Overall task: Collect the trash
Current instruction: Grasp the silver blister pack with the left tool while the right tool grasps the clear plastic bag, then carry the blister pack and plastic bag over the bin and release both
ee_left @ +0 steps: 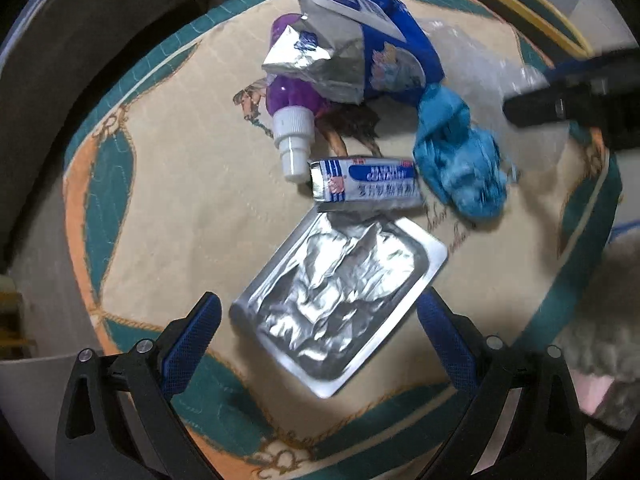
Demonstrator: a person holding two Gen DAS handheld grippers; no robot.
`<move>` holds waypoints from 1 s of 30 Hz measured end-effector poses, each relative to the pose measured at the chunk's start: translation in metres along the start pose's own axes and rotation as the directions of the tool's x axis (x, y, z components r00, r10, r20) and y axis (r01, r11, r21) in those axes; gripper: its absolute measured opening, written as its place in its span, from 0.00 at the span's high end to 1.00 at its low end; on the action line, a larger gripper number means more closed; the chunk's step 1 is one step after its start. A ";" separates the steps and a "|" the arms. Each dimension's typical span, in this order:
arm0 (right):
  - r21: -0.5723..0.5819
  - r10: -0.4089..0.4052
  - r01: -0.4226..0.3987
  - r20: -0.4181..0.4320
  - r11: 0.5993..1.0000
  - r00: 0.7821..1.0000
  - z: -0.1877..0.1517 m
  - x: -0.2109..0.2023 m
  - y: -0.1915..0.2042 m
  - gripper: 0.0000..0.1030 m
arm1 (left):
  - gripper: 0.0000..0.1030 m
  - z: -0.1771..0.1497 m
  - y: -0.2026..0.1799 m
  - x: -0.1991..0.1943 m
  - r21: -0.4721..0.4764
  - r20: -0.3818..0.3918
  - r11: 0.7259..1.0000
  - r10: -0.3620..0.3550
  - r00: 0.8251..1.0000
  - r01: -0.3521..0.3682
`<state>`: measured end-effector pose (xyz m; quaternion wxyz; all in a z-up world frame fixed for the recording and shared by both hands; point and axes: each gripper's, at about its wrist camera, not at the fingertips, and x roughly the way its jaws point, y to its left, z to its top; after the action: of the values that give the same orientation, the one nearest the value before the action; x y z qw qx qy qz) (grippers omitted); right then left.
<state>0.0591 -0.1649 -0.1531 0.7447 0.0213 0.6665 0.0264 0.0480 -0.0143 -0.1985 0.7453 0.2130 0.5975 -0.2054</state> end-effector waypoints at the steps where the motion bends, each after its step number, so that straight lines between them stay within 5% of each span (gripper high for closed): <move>1: -0.003 0.005 -0.005 -0.005 1.000 1.000 0.002 0.003 0.001 0.34 | 0.06 0.003 0.003 0.001 -0.015 -0.001 1.000 -0.016 1.000 0.016; 6: -0.034 0.024 -0.024 -0.004 0.999 1.000 0.002 0.005 0.004 0.62 | 0.09 0.010 0.013 0.007 -0.052 -0.007 0.996 -0.076 0.997 0.076; 10: -0.042 0.035 -0.034 0.028 0.999 0.999 0.008 -0.004 0.002 0.77 | 0.30 0.014 0.020 -0.003 -0.057 0.015 0.992 -0.109 0.994 0.109; 14: -0.036 0.041 -0.039 0.078 0.999 0.996 0.013 -0.017 -0.002 0.80 | 0.38 0.011 0.022 -0.010 -0.069 0.017 0.989 -0.132 0.991 0.133; 21: -0.029 0.046 -0.042 0.143 0.999 0.989 0.018 -0.039 -0.008 0.82 | 0.40 0.007 0.031 -0.022 -0.082 0.029 0.995 -0.056 0.998 0.059; 22: -0.033 0.043 -0.038 0.162 0.999 0.986 0.020 -0.045 -0.009 0.82 | 0.67 0.008 0.033 -0.028 -0.089 0.046 0.995 -0.045 0.998 0.049; 30: -0.021 0.082 -0.080 0.243 0.997 0.967 0.023 -0.076 -0.015 0.82 | 0.79 0.013 0.044 -0.045 -0.145 0.098 0.989 -0.020 0.995 0.034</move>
<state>0.0738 -0.1853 -0.0760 0.8193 0.0476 0.5684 0.0574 0.0740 0.0169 -0.1489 0.7838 0.1394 0.5774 -0.1812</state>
